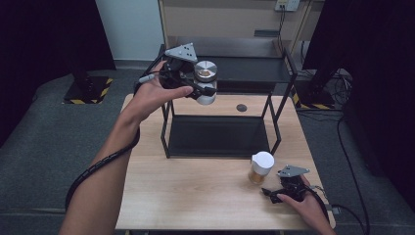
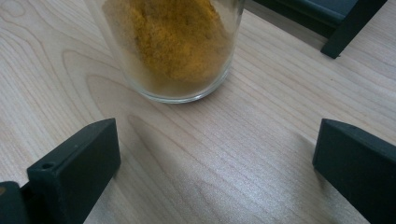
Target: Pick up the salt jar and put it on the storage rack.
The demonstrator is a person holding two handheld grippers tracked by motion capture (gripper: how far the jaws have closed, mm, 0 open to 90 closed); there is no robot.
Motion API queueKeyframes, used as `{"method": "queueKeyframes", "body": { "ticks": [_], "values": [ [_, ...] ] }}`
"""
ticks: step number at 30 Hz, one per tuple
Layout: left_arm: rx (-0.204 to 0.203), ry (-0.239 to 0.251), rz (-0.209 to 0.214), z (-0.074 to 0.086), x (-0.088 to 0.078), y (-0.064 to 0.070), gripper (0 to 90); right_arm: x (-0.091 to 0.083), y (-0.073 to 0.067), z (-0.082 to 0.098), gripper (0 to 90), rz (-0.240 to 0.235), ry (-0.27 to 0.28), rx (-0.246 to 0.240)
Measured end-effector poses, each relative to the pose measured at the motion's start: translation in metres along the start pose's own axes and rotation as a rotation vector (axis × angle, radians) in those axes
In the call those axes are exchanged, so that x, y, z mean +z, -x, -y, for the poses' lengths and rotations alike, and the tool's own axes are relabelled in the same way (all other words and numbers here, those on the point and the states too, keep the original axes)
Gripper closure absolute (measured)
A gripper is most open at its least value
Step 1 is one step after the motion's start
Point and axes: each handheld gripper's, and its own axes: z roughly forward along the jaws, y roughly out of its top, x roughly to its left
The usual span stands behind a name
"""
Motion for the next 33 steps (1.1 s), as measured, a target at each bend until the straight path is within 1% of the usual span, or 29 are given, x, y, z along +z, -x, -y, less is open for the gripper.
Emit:
{"method": "queueKeyframes", "body": {
  "ticks": [4,8,9,11,13,14,15,16,17,18,19,20,23,24,25,26,29,30,31,32,33],
  "values": [
    [0.001,-0.013,-0.007,-0.011,0.0,-0.005,29.8,0.0,0.0,0.0,1.6,0.001,0.001,0.001],
    [-0.004,-0.004,-0.005,-0.02,0.0,-0.011,29.8,0.0,0.0,0.001,1.7,0.001,0.002,0.001],
    [-0.004,-0.004,-0.005,-0.02,0.0,-0.011,29.8,0.0,0.0,0.001,1.7,0.001,0.002,0.001],
    [-0.008,0.001,-0.014,-0.023,0.0,-0.013,29.8,0.0,0.0,0.0,1.7,0.001,0.002,0.0],
    [-0.021,0.008,-0.024,-0.025,0.001,-0.015,29.8,0.0,0.0,0.0,1.7,0.001,0.001,0.002],
    [-0.025,0.009,-0.033,-0.026,0.002,-0.016,29.8,0.0,0.0,0.0,1.7,0.001,0.001,0.002],
    [-0.035,0.006,-0.051,-0.028,0.003,-0.017,29.8,0.0,0.0,0.0,1.7,0.001,0.001,0.002],
    [-0.035,0.006,-0.051,-0.028,0.003,-0.017,29.8,0.0,0.0,0.0,1.7,0.001,0.001,0.002],
    [-0.039,0.003,-0.06,-0.029,0.004,-0.018,29.8,0.0,0.0,0.0,1.7,0.001,0.001,0.002],
    [-0.052,-0.001,-0.081,-0.031,0.006,-0.018,29.8,0.0,0.0,0.0,1.7,0.001,0.001,0.002],
    [-0.052,-0.001,-0.081,-0.031,0.006,-0.018,29.8,0.0,0.0,0.0,1.7,0.001,0.001,0.002],
    [-0.057,-0.001,-0.089,-0.032,0.007,-0.018,29.8,0.0,0.0,0.0,1.7,0.001,0.001,0.002],
    [-0.084,0.007,-0.115,-0.032,0.01,-0.019,29.7,0.0,0.0,0.0,1.7,0.001,0.001,0.002],
    [-0.092,0.002,-0.139,-0.034,0.012,-0.018,29.8,0.0,0.0,0.0,1.7,0.001,0.001,0.002],
    [-0.095,0.001,-0.148,-0.034,0.013,-0.018,29.8,0.0,0.0,0.0,1.7,0.001,0.001,0.002],
    [-0.095,0.001,-0.148,-0.034,0.013,-0.018,29.8,0.0,0.0,0.0,1.7,0.001,0.001,0.002],
    [-0.117,0.002,-0.174,-0.034,0.016,-0.019,29.8,0.0,0.0,0.0,1.7,0.001,0.001,0.002],
    [-0.131,-0.002,-0.197,-0.035,0.019,-0.018,29.8,0.0,0.0,0.0,1.7,0.001,0.001,0.002],
    [-0.131,-0.002,-0.197,-0.035,0.019,-0.018,29.8,0.0,0.0,0.0,1.7,0.001,0.001,0.002],
    [-0.151,-0.002,-0.22,-0.035,0.021,-0.018,29.8,0.0,0.0,0.0,1.7,0.001,0.001,0.002],
    [-0.151,-0.002,-0.22,-0.035,0.021,-0.018,29.8,0.0,0.0,0.0,1.7,0.001,0.001,0.002]
  ]
}}
